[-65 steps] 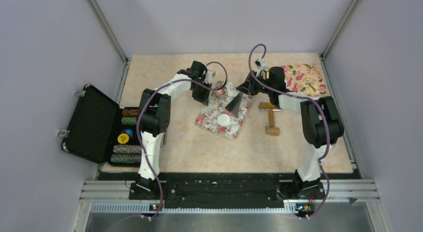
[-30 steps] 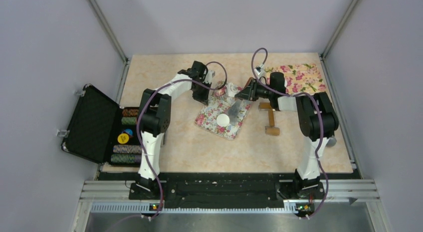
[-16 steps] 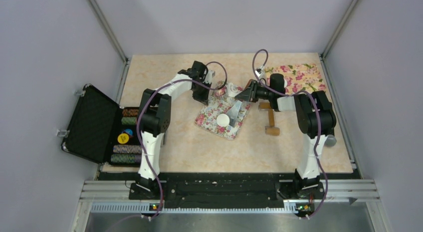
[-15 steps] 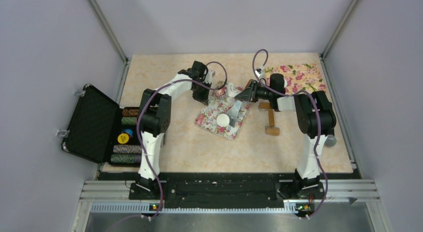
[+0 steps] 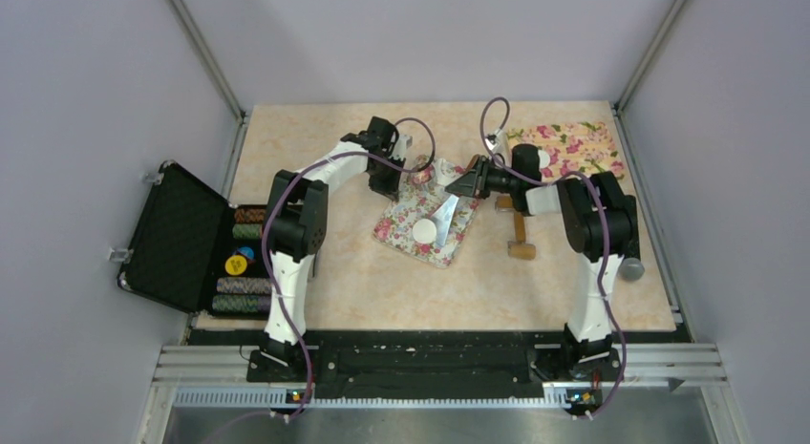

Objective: Roll out the dumpling wrappers from the dough

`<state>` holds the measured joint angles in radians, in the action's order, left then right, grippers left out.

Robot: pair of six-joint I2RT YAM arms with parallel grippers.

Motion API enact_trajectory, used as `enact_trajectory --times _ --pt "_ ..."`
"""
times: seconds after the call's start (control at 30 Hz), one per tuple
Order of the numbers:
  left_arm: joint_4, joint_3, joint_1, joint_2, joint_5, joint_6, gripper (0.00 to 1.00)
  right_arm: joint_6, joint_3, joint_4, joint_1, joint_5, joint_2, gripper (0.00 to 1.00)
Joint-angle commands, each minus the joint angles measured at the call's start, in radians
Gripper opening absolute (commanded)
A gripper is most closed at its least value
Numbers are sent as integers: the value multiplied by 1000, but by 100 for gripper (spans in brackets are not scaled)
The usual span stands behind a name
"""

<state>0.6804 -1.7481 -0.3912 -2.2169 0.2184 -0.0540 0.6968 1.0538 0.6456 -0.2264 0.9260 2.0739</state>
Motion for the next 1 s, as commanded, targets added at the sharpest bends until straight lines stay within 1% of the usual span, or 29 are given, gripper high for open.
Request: enact_trajectory --times 0.0,0.2,0.33,0.57,0.7,0.83,0.97 --pt "-1 21 -29 -26 -14 -4 0 -49 -12 29 -20 -31 38 0" --pt "-1 24 -29 -23 -17 -3 0 10 -10 60 -15 -6 36 0" --pt "-3 28 -28 -21 -17 -1 0 147 -16 174 17 29 -5 0" --pt "-7 27 -28 -20 -13 -3 0 269 -37 282 82 58 -72 0" --pt "-6 31 -29 -14 -16 -1 0 281 -37 287 132 76 -115 0" --pt "-7 39 -25 -4 -26 11 0 272 -39 258 216 104 -186 0" --pt "-11 41 -17 5 -17 13 0 159 -32 121 357 108 -283 0"
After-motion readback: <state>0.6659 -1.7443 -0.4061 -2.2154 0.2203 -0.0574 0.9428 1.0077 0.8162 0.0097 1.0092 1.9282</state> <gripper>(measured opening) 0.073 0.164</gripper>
